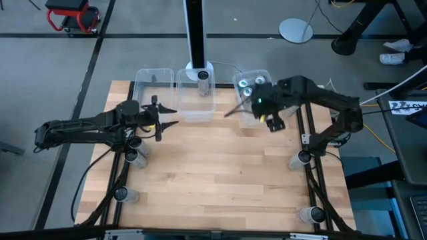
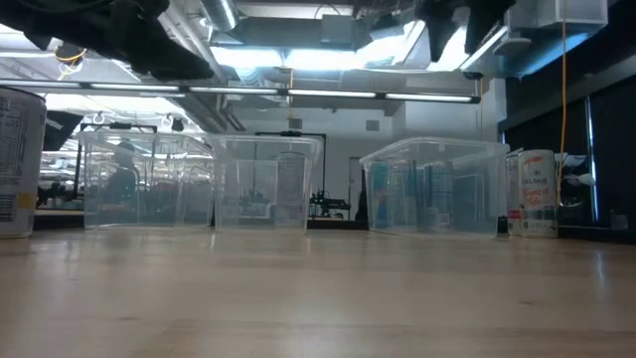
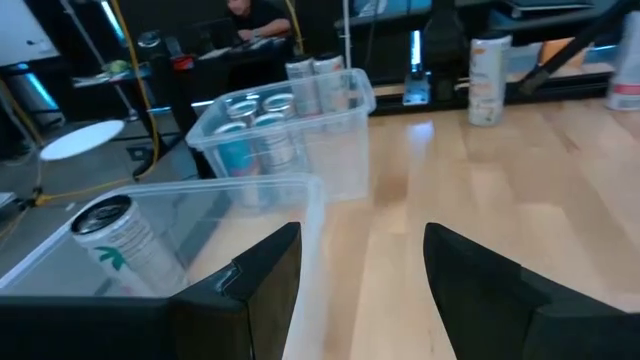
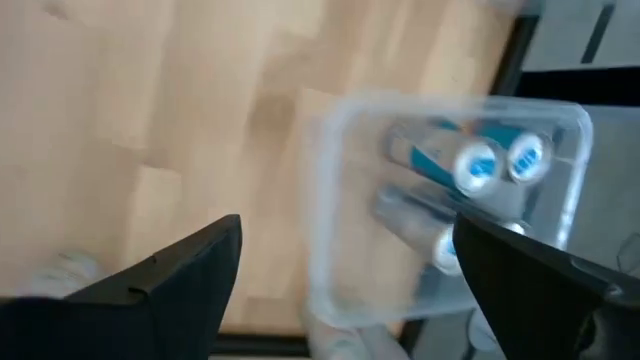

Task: Sort soda cans
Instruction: Put the bottom right white-pink soda can into the top center transparent bin

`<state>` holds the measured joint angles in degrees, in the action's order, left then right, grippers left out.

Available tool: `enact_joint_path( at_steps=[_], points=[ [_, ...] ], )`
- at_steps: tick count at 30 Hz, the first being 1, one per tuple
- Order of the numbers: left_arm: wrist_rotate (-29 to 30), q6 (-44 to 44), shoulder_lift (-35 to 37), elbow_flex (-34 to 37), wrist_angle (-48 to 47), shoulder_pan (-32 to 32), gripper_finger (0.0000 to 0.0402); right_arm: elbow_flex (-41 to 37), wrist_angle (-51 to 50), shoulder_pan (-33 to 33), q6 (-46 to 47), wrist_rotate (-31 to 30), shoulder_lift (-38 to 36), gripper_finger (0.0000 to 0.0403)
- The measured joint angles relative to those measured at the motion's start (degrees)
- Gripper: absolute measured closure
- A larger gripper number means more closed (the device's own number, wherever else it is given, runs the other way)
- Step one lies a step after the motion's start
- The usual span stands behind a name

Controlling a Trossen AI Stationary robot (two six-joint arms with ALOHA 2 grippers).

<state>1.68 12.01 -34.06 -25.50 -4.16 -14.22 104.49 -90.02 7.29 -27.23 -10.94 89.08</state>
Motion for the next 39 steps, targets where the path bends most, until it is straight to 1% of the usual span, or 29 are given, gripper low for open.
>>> enact_joint_path(
  at_steps=[4, 7, 13, 17, 21, 24, 28, 31, 36, 39],
  points=[
    [-0.8, -0.2, 0.0, 0.0, 0.4, 0.0, 0.0202, 0.0, 0.0, -7.2, 8.3, 1.8, 0.1, 0.0040],
    [-0.9, -1.8, 0.0, 0.0, -0.2, 0.0, 0.0202, 0.0, 0.0, -12.6, 16.5, 3.0, 0.2, 0.0040],
    [-0.4, -2.9, 0.1, 0.0, -3.6, 0.0, 0.0202, -0.1, 0.1, -25.2, 30.5, -0.3, 0.2, 0.0040],
    [-0.2, -4.3, 0.2, 0.0, -3.3, 0.0, 0.0202, -2.3, 0.1, -33.2, 41.2, -2.0, 0.2, 0.0040],
    [-0.2, -4.6, 0.2, 0.0, -2.9, 0.0, 0.0202, -6.1, 0.2, -40.4, 53.2, -0.4, 0.2, 0.0040],
    [-0.2, -5.3, 0.2, 0.0, -2.8, 0.0, 0.0202, -9.1, 0.7, -45.3, 62.3, 2.8, 0.2, 0.0040],
    [-0.2, -6.9, 0.2, 0.0, -2.8, 0.0, 0.0202, -12.0, 3.5, -50.8, 72.6, 6.9, 0.3, 0.0040],
    [-0.2, -7.7, 0.2, 0.5, -2.3, 0.0, 0.0202, -12.8, 5.2, -54.0, 78.2, 7.6, 0.3, 0.0040],
    [-0.2, -7.6, 0.2, 0.8, -2.6, 0.0, 0.0202, -12.8, 3.4, -57.0, 83.9, 7.6, 0.3, 0.0040],
    [-0.2, -7.6, 0.2, 0.8, -2.7, 0.0, 0.0202, -12.8, 3.4, -58.1, 85.1, 7.7, 0.3, 0.0040]
  ],
)
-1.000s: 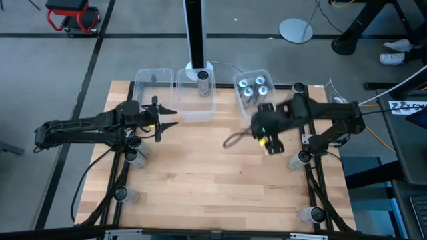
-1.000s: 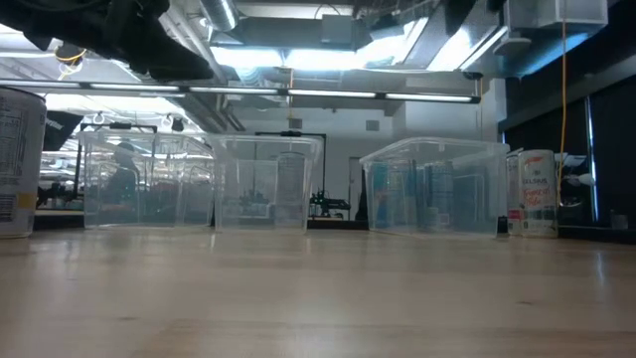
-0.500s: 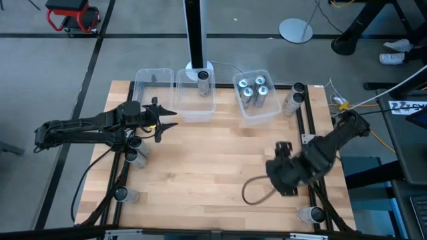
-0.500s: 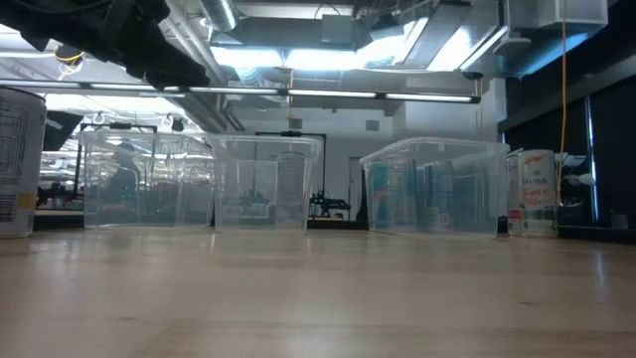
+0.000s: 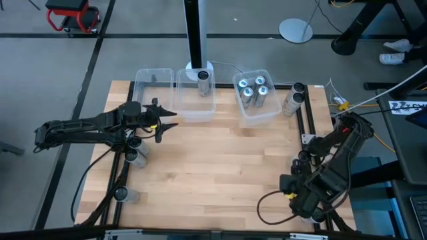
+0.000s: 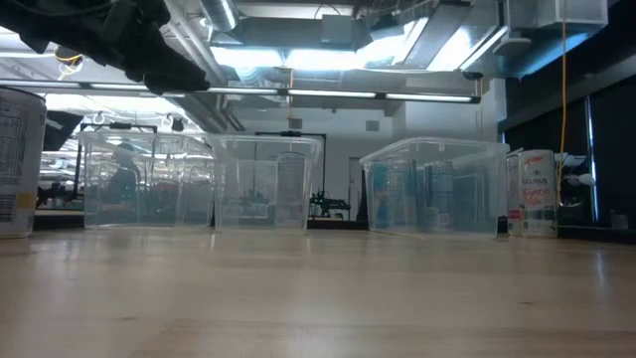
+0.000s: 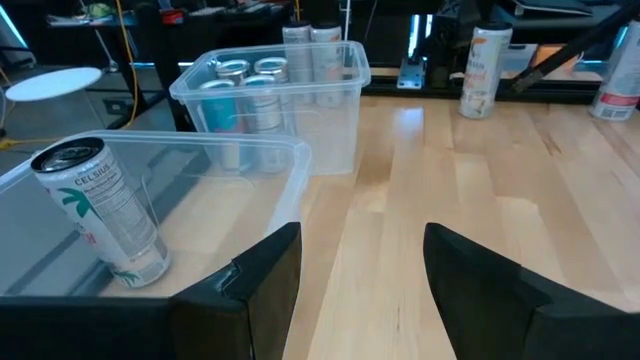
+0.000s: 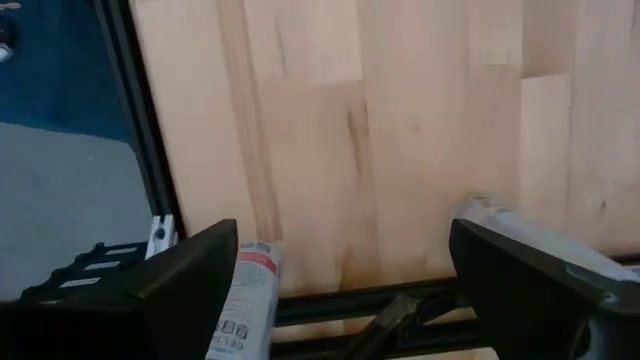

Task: Sort soda cans
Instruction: Put the bottom right white-pink soda can into the top center transparent bin

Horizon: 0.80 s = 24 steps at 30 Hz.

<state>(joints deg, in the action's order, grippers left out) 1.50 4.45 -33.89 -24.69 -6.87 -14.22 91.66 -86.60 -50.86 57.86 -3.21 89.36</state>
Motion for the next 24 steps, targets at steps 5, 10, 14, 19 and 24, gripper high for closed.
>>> enact_joint_path(
  at_steps=[5, 10, 14, 19, 24],
  points=[
    [0.0, 0.4, 0.0, 0.0, 0.0, 0.0, 0.0202, 0.0, 1.9, -1.6, 0.9, 5.6, 0.4, 0.0040],
    [0.0, 0.4, 0.0, 0.0, 0.0, 0.0, 0.0202, 0.0, 2.8, -3.9, 0.4, 8.1, 2.7, 0.0040],
    [0.0, 0.4, 0.0, 0.0, 0.0, 0.0, 0.0202, 0.0, 4.7, -5.7, 0.4, 9.9, 4.7, 0.0040],
    [0.0, 1.0, 0.0, 0.0, 0.3, 0.0, 0.0202, 0.0, 6.3, -7.5, 0.7, 11.9, 6.6, 0.0040],
    [0.0, 1.7, 0.0, 0.0, 0.3, 0.0, 0.0202, 0.0, 7.7, -8.5, 2.2, 13.2, 7.5, 0.0040]
  ],
)
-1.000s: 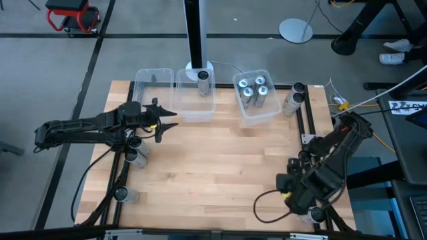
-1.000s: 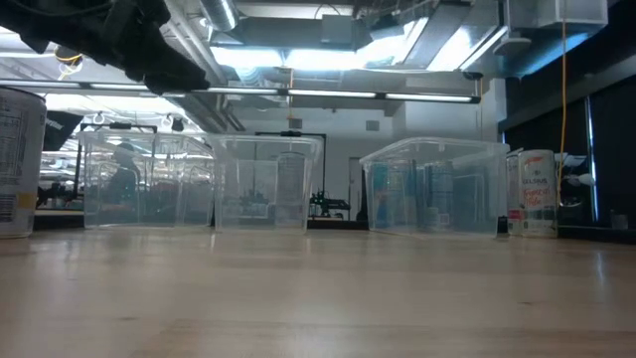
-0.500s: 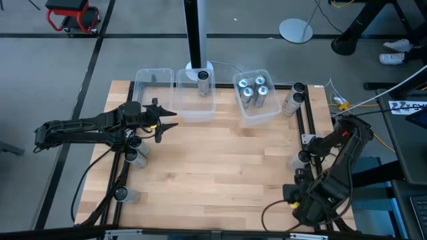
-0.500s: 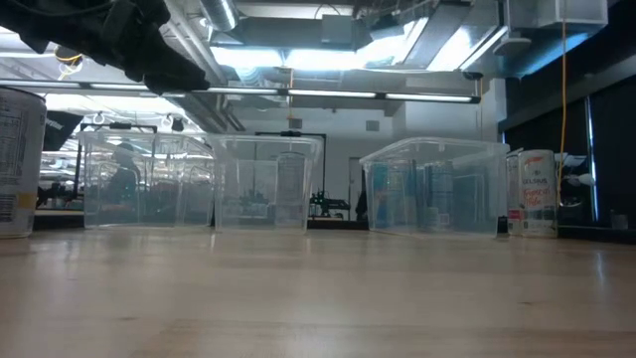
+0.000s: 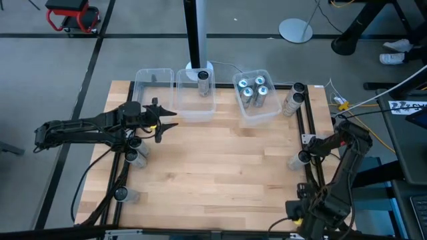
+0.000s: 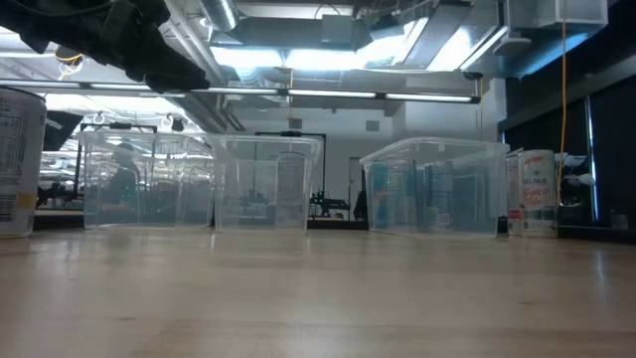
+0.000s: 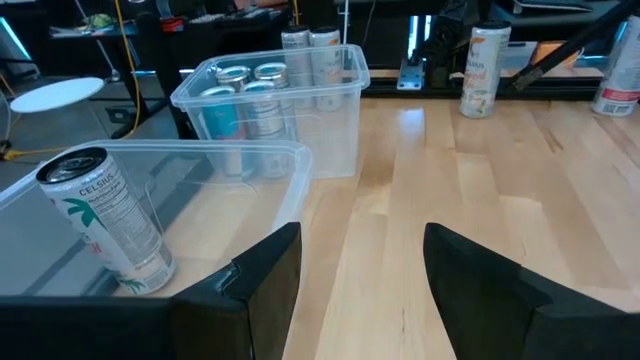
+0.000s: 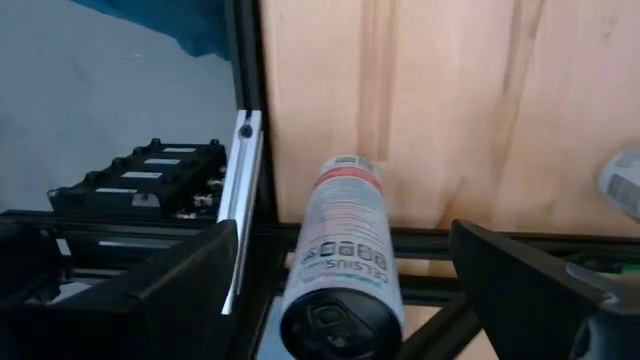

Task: Sort soda cans
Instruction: Put the bottom right white-pink soda can into the top center transparent bin

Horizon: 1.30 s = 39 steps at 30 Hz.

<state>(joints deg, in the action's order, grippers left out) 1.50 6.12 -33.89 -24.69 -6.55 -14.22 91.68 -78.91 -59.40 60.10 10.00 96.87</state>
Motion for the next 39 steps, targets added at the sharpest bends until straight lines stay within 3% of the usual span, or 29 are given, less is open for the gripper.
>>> enact_joint_path(
  at_steps=[8, 19, 30, 39],
  points=[
    [0.0, 0.5, 0.0, 0.0, 0.0, 0.0, 0.0202, 0.0, 6.1, 0.2, -0.3, -4.4, 1.6, 0.0040],
    [0.0, 1.7, 0.0, 0.0, 0.5, 0.0, 0.0202, 0.0, 9.3, 0.2, -0.2, -6.0, 3.6, 0.0040],
    [0.0, 1.8, 0.0, 0.0, 2.5, 0.0, 0.0202, 0.0, 11.2, 2.2, -1.5, -23.0, 5.6, 0.0040],
    [0.0, 1.9, 0.0, 0.0, 2.4, 0.0, 0.0202, 2.6, 8.1, 2.9, -4.8, -11.2, 5.6, 0.0040]
  ],
)
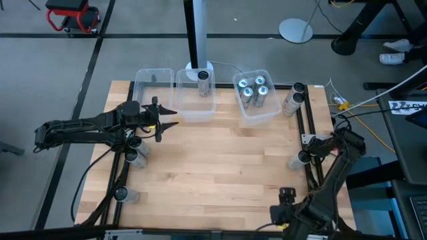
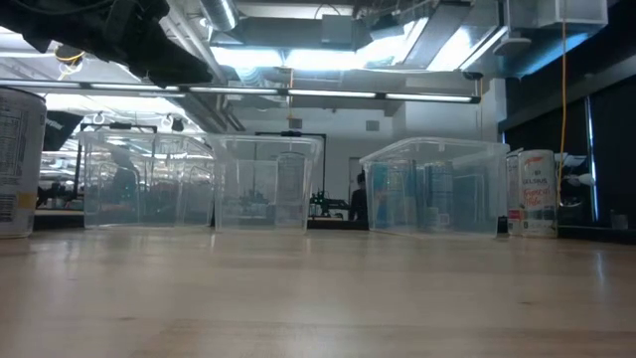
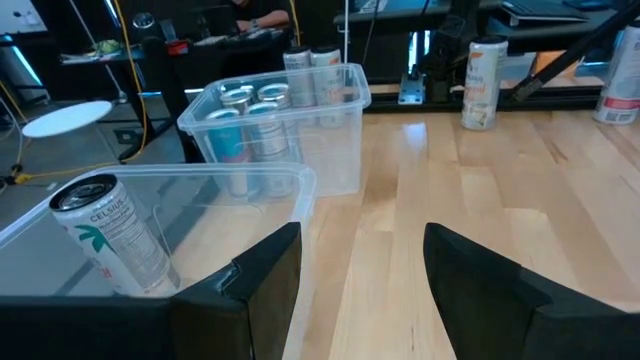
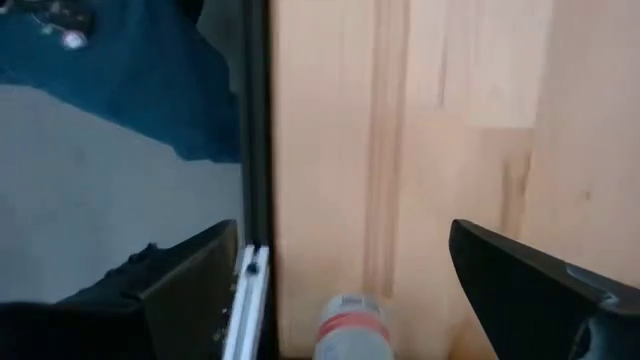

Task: Sort soda cans
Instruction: Put the bottom right white-pink soda can into the top center transparent bin

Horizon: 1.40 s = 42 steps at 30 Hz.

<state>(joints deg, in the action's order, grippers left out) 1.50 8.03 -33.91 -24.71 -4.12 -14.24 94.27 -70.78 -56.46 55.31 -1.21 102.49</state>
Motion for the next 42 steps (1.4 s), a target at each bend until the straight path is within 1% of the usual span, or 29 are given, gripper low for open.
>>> enact_joint_path(
  at_steps=[5, 9, 12, 17, 22, 27, 29, 34, 35, 39, 40, 42],
  points=[
    [0.0, 0.0, 0.0, 0.0, -0.5, 0.0, 0.0202, 4.3, -6.3, -3.5, 5.1, -3.6, -0.3, 0.0040],
    [0.0, 0.1, 0.0, 0.0, -1.0, 0.0, 0.0202, 4.6, -8.5, -6.4, 7.2, -1.5, -0.2, 0.0040],
    [0.0, 0.1, 0.0, 0.0, -0.9, 0.0, 0.0202, 4.6, -8.8, -7.1, 7.4, -0.7, 0.1, 0.0040],
    [0.0, 0.0, 0.0, 0.0, -0.8, 0.0, 0.0202, 4.6, -5.7, -6.3, 7.3, -1.8, 0.4, 0.0040],
    [0.0, -0.1, 0.0, 0.0, -0.8, 0.0, 0.0202, 4.6, -2.7, -5.5, 5.7, -5.8, 1.0, 0.0040],
    [0.0, -0.1, 0.0, 0.0, -0.9, 0.0, 0.0202, 4.6, -2.9, -5.0, 4.5, -4.6, 2.3, 0.0040],
    [0.0, 0.0, 0.0, 0.0, -0.9, 0.0, 0.0202, 4.6, -2.4, -5.0, 4.7, -5.1, 2.5, 0.0040],
    [0.0, 0.0, 0.0, 0.0, -0.8, 0.0, 0.0202, 4.6, -0.6, -4.9, 4.2, -11.3, 2.7, 0.0040],
    [0.0, 0.0, 0.0, 0.0, -0.8, 0.0, 0.0202, 4.6, -0.9, -4.8, 4.0, -11.8, 2.7, 0.0040],
    [0.0, 0.0, 0.0, 0.0, -0.8, 0.0, 0.0202, 4.6, -2.4, -3.1, 1.4, -8.3, 2.7, 0.0040],
    [0.0, 0.1, 0.0, 0.0, -0.8, 0.0, 0.0202, 4.6, -2.6, -2.8, 1.4, -9.1, 2.8, 0.0040],
    [0.0, 0.1, 0.0, 0.0, -0.8, 0.0, 0.0202, 4.6, -2.9, -2.2, 1.0, -12.7, 3.0, 0.0040]
  ],
)
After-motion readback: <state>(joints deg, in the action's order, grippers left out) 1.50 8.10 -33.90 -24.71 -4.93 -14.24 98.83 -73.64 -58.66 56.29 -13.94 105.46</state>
